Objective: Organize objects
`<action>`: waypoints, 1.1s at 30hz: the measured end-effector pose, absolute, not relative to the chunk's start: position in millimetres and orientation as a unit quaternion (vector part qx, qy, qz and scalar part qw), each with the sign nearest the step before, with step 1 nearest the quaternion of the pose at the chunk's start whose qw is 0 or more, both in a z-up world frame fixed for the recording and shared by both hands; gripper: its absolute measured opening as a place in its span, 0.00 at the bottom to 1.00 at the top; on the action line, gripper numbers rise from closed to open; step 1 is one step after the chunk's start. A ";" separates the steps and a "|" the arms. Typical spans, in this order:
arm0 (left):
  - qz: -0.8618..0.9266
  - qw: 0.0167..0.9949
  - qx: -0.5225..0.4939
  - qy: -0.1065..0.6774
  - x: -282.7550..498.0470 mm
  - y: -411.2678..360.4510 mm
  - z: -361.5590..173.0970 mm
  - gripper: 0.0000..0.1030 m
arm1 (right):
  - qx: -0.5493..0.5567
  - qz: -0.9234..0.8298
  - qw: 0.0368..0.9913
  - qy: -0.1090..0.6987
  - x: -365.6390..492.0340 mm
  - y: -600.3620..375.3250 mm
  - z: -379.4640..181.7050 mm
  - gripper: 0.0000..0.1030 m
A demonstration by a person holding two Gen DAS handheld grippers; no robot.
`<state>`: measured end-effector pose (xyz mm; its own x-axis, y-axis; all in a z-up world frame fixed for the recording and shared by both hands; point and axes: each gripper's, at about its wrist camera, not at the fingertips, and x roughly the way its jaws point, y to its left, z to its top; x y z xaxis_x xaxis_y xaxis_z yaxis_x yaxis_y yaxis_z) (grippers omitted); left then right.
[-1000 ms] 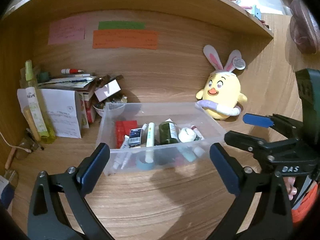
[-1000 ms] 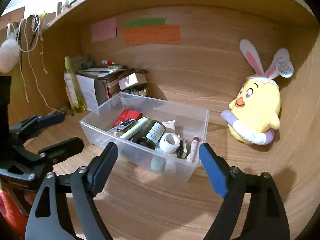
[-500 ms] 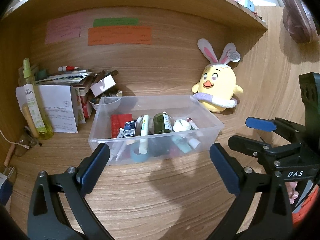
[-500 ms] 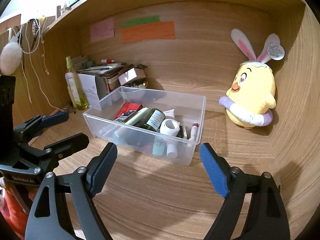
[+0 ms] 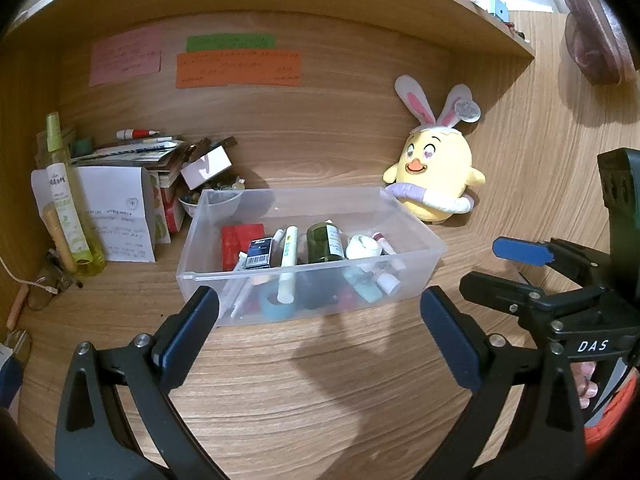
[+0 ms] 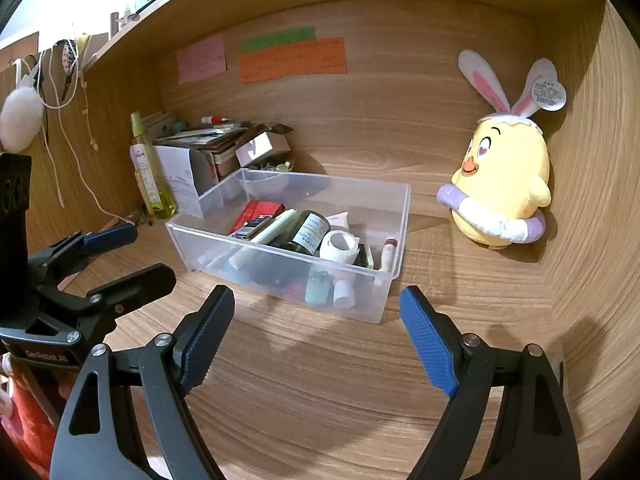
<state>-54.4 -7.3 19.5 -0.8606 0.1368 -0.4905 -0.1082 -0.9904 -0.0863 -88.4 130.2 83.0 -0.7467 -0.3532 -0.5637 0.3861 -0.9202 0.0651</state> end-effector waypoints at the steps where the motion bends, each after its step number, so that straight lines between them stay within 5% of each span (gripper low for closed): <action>1: 0.964 0.063 -0.256 -0.028 -54.3 -7.5 19.3 0.99 | 0.296 -0.934 0.198 0.027 -88.1 130.1 83.0 0.80; 33: 0.962 0.065 -0.260 -0.054 -54.1 -15.9 20.0 0.99 | 0.302 -0.930 0.206 0.033 -87.8 125.7 82.0 0.80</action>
